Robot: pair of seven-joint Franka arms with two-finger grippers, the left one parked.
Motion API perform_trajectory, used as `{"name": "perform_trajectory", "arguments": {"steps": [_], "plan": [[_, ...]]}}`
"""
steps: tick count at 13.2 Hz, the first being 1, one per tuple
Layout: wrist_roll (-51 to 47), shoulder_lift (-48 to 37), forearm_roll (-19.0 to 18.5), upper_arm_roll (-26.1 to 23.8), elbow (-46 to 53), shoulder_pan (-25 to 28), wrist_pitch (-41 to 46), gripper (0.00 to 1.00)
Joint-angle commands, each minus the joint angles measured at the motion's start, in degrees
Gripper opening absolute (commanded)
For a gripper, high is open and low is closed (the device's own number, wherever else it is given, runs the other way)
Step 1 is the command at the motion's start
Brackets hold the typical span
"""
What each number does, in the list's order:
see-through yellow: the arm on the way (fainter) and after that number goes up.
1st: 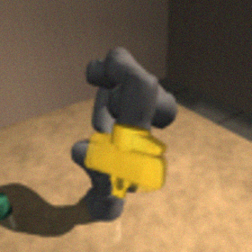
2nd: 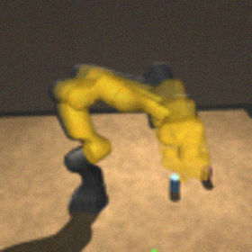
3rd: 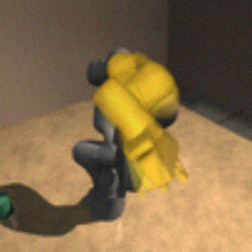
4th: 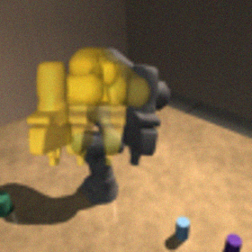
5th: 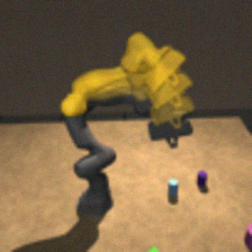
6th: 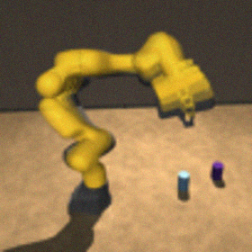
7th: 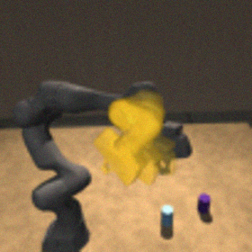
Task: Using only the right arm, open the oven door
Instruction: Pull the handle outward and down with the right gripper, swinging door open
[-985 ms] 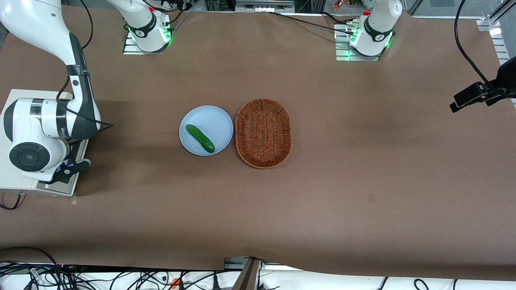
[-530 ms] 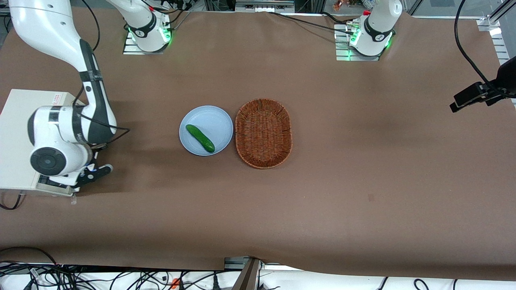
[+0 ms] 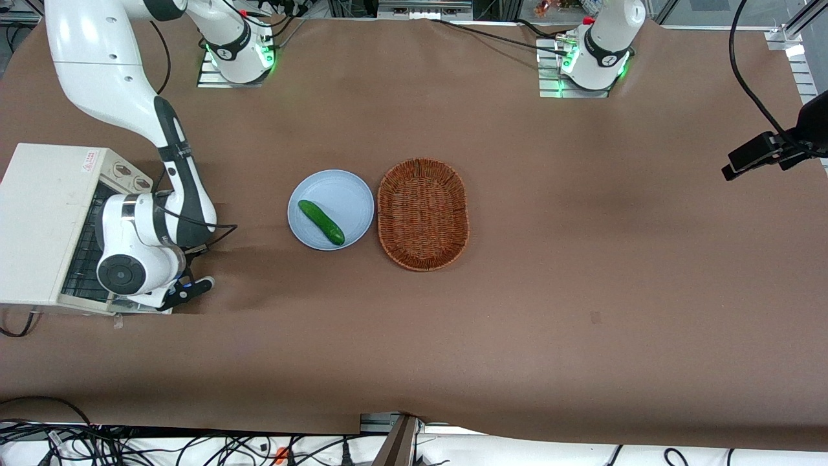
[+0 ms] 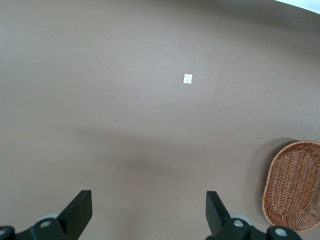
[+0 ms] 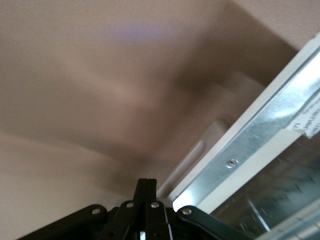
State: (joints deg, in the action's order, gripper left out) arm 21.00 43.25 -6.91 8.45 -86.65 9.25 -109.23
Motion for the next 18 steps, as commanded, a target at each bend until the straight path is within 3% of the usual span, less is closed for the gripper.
{"name": "perform_trajectory", "arguments": {"steps": [1, 4, 11, 16, 17, 18], "plan": [[2.0, 1.6, -3.6, 3.1, -0.2, -2.7, -0.7, 0.0], [1.6, 2.2, 1.9, 3.1, 0.0, -2.5, -0.1, 0.0], [-10.9, 2.5, 13.0, 2.9, 0.0, 0.5, 2.3, 0.0], [-14.2, 1.9, 15.4, 2.9, 3.2, 3.1, 5.9, 0.0], [-14.2, 1.8, 15.1, 3.0, 5.2, 3.1, 7.9, 0.16], [-14.2, 1.5, 14.7, 3.1, 7.1, 3.1, 10.5, 0.51]]}}
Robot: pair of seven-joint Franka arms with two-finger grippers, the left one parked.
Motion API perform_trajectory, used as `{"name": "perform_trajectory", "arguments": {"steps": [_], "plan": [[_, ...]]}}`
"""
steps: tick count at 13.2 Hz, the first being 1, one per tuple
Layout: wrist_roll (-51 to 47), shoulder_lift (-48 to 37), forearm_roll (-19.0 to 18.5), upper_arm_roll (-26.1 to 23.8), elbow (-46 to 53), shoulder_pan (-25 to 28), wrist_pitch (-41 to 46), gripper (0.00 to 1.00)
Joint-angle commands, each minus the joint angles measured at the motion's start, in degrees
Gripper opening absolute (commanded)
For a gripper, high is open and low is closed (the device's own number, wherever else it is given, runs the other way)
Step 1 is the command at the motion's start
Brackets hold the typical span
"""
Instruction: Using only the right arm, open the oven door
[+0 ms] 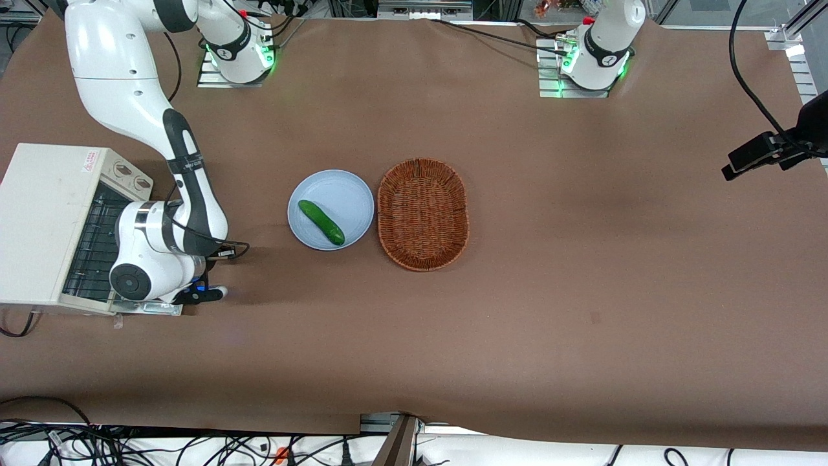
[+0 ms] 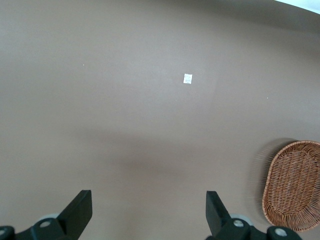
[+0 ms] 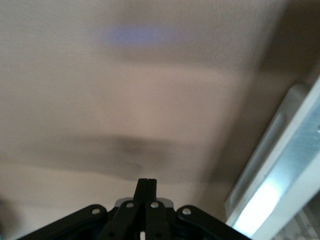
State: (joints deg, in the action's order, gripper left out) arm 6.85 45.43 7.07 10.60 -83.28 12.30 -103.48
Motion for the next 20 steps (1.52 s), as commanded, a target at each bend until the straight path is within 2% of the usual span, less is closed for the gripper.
{"name": "perform_trajectory", "arguments": {"steps": [1, 4, 7, 10, 15, 18, 20], "plan": [[0.6, -1.3, 0.7, 1.1, 5.1, -0.1, 6.8, 1.0], [3.7, -7.8, 0.2, 2.1, 5.8, -0.5, 11.2, 1.0], [5.1, -13.5, 0.2, 5.9, 5.8, -0.6, 17.4, 1.0], [11.5, -18.0, 0.0, 7.9, 5.8, -0.6, 18.5, 1.0], [10.7, -27.5, 0.0, 7.9, 5.8, -0.4, 22.4, 1.0], [9.6, -30.0, -0.2, 8.0, 5.8, -0.3, 25.1, 1.0], [3.6, -32.8, -3.1, 4.6, 5.7, -1.5, 25.8, 1.0]]}}
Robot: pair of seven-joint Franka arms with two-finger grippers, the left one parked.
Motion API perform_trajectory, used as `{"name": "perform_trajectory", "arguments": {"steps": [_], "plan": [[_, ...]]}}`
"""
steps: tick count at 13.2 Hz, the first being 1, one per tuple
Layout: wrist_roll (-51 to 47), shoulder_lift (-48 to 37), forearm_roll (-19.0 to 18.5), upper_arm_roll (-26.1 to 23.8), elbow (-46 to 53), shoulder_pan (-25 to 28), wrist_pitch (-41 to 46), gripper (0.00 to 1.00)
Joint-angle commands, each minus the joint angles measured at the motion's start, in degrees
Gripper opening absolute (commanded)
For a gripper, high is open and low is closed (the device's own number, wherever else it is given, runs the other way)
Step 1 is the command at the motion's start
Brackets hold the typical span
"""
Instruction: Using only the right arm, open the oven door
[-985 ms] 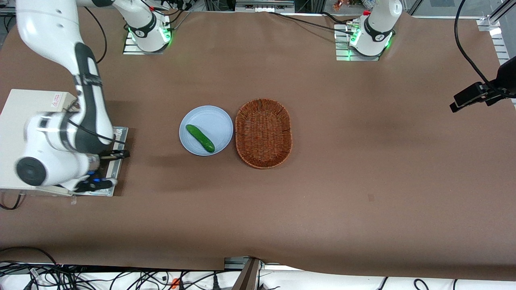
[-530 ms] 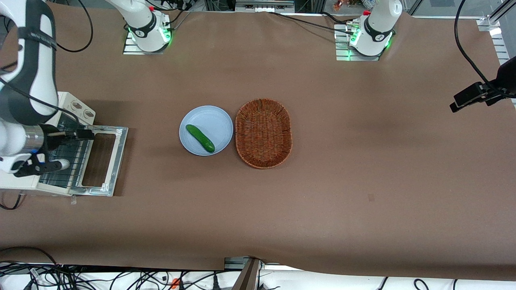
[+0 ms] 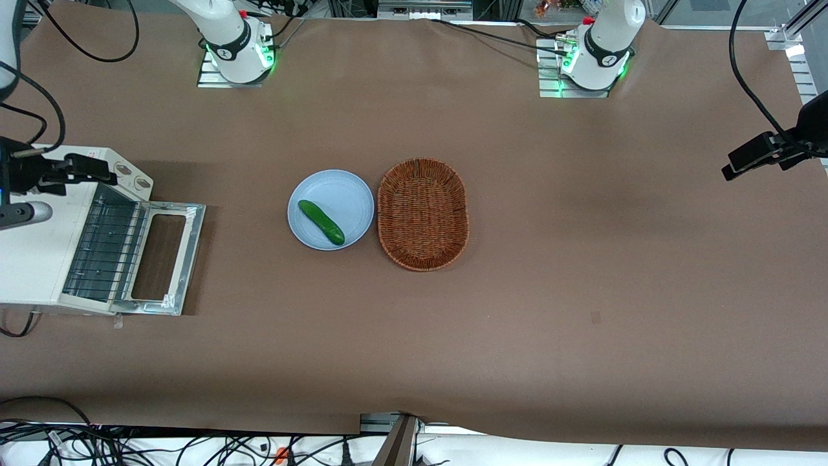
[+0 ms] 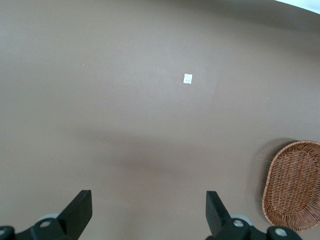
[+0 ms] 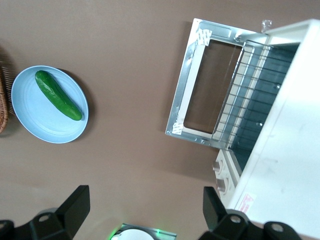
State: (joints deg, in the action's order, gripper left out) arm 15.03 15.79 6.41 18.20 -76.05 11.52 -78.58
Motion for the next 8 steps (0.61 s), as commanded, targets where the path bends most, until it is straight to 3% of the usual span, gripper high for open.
{"name": "perform_trajectory", "arguments": {"steps": [1, 3, 8], "plan": [[-6.8, -4.3, -4.5, -8.0, -1.6, -5.0, 1.5, 1.0], [-8.8, -5.6, -6.8, -17.2, -2.1, -12.7, 1.7, 1.0], [-8.4, -7.4, -8.6, -17.3, -2.4, -13.5, 1.0, 1.0]]}}
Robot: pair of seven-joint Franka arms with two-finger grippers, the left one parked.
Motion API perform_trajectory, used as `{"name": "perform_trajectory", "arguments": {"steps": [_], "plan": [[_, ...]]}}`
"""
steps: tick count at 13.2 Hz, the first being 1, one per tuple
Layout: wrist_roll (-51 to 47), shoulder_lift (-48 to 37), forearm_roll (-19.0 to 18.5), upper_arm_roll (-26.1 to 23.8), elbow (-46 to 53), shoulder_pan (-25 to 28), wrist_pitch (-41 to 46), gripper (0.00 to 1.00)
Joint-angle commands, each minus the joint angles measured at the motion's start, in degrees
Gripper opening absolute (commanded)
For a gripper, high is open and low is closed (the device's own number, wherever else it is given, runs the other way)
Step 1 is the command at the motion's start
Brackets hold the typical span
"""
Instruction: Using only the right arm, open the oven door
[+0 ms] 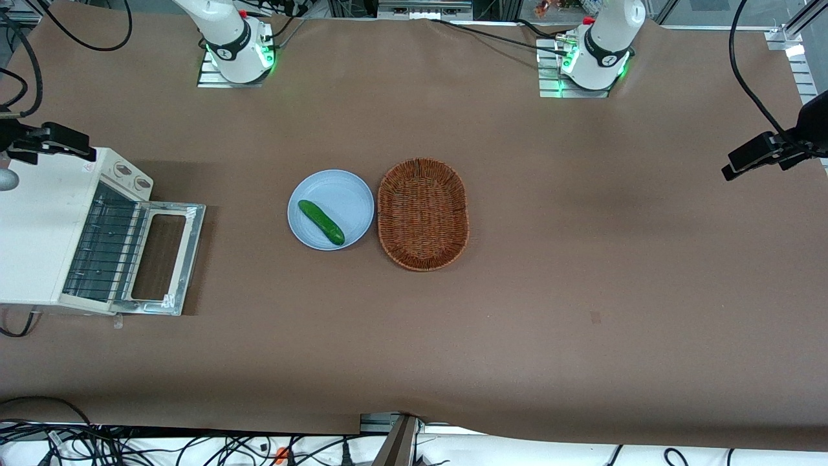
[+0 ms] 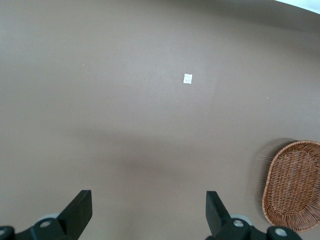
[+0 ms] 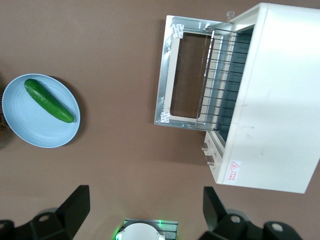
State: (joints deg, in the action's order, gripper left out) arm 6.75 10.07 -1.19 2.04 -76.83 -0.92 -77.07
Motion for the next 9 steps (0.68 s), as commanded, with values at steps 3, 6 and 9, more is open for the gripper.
{"name": "perform_trajectory", "arguments": {"steps": [3, 6, 9], "plan": [[-0.5, -0.6, -0.7, -1.0, -0.4, -1.6, -1.2, 1.0], [-1.0, -0.5, -0.5, -1.1, -0.3, -1.5, -2.5, 1.0], [-1.0, -0.5, -0.2, -1.1, -0.3, -1.4, -2.5, 1.0]]}}
